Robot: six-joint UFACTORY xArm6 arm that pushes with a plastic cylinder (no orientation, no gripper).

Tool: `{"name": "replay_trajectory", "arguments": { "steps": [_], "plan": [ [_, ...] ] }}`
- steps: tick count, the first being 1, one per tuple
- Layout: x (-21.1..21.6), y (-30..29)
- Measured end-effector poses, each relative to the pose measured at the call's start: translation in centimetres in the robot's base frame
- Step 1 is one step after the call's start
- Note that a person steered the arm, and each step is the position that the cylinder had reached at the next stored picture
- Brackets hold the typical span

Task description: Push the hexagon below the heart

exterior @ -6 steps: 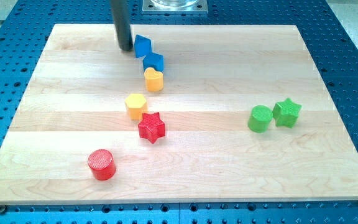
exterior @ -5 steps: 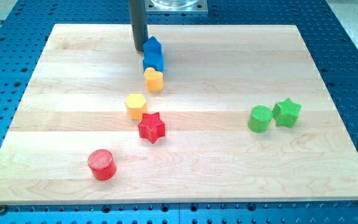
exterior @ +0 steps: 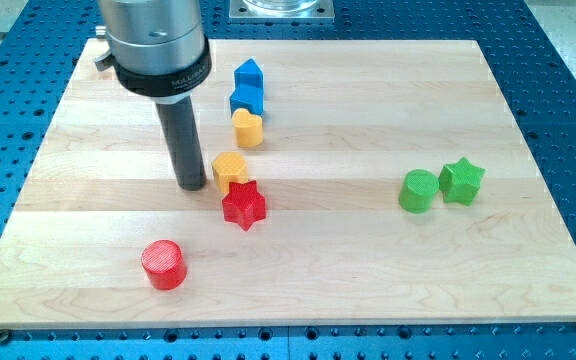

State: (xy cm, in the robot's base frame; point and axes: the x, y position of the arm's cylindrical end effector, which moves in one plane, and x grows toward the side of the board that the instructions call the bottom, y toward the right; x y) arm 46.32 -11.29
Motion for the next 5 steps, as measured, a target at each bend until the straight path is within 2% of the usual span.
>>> {"name": "replay_trajectory", "arguments": {
  "steps": [1,2,3,4,5],
  "plan": [
    [0.0,0.7],
    [2.6,-2.2],
    [2.4,2.4],
    [-1.0,5.2],
    [-0.9,2.9]
  ]
}}
